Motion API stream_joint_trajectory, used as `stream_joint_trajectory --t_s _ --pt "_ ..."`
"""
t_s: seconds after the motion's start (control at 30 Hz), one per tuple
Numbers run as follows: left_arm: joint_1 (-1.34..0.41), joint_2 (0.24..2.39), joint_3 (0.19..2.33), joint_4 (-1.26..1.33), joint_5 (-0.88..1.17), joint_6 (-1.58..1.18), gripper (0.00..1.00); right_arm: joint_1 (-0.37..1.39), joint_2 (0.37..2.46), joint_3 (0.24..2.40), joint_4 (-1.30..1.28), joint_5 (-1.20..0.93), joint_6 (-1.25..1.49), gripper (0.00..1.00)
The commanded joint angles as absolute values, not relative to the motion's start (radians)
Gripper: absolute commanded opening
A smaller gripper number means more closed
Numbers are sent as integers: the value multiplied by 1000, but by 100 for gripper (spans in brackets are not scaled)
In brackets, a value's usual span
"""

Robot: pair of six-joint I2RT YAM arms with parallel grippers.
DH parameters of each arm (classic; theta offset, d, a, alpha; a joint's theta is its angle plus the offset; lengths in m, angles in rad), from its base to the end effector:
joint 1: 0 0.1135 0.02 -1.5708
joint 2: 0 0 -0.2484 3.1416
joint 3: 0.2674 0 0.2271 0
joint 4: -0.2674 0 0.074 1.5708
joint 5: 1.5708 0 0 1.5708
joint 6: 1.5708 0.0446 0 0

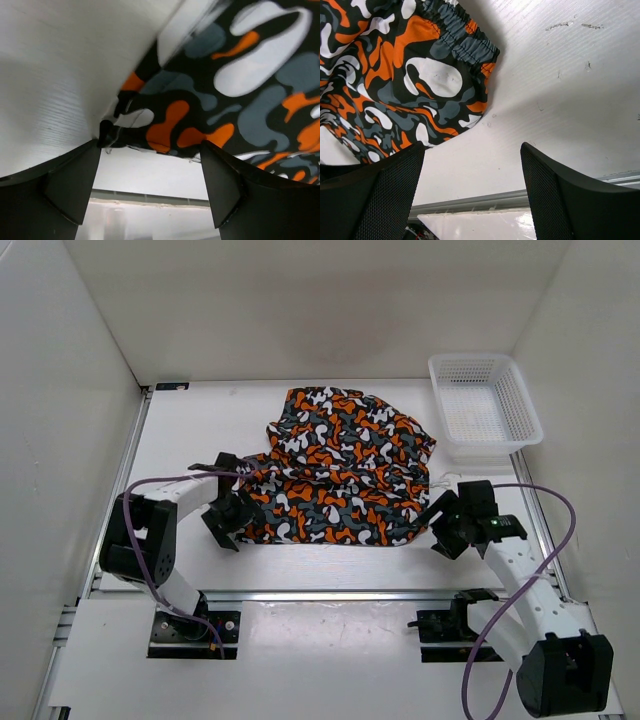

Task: Fold and stack the shorts
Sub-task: Fold the shorts

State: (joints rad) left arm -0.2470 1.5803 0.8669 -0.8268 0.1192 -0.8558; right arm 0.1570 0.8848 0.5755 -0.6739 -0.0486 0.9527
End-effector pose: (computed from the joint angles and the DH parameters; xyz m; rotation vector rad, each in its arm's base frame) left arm 0.2226 -0.0616 0.1457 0.9264 -2.9582 0.1824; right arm 0.1530 0.0264 0.1975 1.0001 2.4295 0.4730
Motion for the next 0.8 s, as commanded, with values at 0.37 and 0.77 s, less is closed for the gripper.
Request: stream_joint_trajectory --t_s 0.37,0.77 --pt "-276 1690 1034 -776 112 -851 10 127 844 542 -680 -126 913 82" --pt "-285 1574 1034 -776 112 -850 10 109 968 416 -341 -183 959 66"
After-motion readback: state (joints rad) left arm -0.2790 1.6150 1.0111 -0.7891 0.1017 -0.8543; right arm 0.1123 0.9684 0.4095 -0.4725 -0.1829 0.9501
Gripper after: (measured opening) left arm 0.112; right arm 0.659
